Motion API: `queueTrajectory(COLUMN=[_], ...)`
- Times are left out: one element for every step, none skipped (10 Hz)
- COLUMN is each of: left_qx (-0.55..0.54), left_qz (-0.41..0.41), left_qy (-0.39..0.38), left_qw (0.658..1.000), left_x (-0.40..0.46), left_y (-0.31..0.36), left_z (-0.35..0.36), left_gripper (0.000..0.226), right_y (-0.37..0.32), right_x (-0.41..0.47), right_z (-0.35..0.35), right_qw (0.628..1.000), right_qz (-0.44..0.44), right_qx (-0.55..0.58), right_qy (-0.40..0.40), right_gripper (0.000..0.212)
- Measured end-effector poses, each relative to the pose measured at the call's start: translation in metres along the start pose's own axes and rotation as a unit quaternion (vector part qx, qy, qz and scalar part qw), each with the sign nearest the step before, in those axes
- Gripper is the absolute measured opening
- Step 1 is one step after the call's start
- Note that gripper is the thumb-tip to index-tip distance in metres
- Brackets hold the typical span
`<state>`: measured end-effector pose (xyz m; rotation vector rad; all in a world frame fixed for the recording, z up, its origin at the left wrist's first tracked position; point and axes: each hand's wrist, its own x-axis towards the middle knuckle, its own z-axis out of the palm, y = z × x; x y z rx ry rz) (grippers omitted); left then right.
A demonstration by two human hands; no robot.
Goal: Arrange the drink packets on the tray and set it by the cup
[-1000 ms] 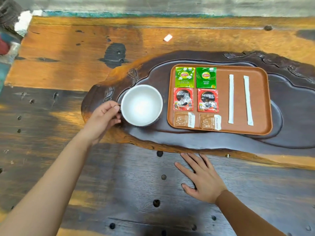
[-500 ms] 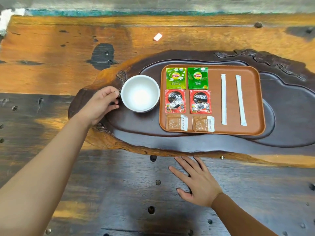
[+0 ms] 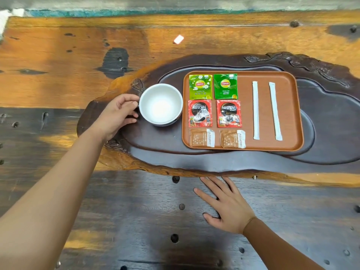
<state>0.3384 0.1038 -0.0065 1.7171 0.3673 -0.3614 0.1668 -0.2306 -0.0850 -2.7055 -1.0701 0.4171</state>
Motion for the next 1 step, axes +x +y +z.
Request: queueTrajectory(left_qx=[-0.04], left_qz=[-0.007], left_qy=[0.089], left_qw=[0.995], left_x=[-0.0062], left_y=[-0.0014], left_z=[0.0027], left_gripper=[0.021], right_y=[-0.001], right_x=[0.0011], right_z=[-0.0004], right_qw=[1.0], right_qz=[0.01], right_qx=[0.012], right_qy=[-0.005], right_gripper=[0.066])
